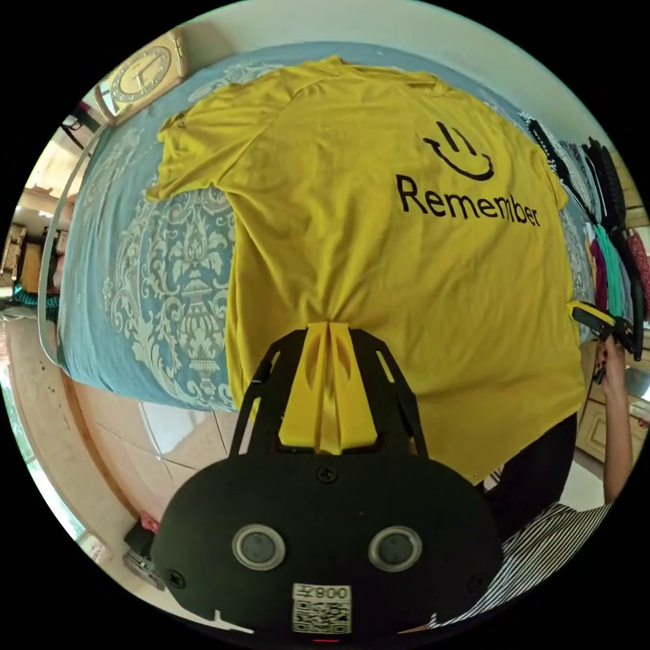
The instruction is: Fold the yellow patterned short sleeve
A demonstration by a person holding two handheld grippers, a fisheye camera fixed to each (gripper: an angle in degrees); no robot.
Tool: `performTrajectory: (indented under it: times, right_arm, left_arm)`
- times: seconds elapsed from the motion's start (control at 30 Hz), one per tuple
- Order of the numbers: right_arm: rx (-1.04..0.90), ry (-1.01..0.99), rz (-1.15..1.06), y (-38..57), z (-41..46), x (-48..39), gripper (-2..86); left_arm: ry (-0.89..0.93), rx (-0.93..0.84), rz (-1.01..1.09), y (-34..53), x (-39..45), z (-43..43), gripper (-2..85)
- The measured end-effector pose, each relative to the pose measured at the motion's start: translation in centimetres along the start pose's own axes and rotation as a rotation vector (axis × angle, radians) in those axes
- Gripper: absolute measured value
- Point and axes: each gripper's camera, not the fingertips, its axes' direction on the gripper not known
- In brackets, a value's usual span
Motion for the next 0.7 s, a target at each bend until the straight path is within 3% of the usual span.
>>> performTrajectory:
  times: [0.1, 0.23, 0.43, 0.57, 0.7]
  right_arm:
    - [0.039, 0.085, -0.067, -0.7, 1.1, -2.2, 0.1]
    - [0.123, 0.036, -0.061, -0.1, 1.4, -2.4, 0.3]
    - [0.263, -0.174, 0.083, 0.6, -0.2, 1.3, 1.3]
    - [0.449, -0.251, 0.176, -1.4, -1.8, 5.2, 4.8]
    - [0.576, -0.158, 0.186, -6.0, -2.9, 7.0, 7.0]
  left_arm:
    - [-0.041, 0.064, 0.009, -2.6, 1.3, -3.6, 0.4]
    - [-0.068, 0.047, 0.029, -6.6, 2.2, -8.3, 0.5]
    - [0.218, 0.348, -0.053, -12.6, 2.1, -19.8, 0.5]
    - [0.377, 0.365, 0.207, -24.3, 8.4, -24.9, 0.8]
    - [0.440, 0.354, 0.495, -39.0, 18.4, -29.3, 1.7]
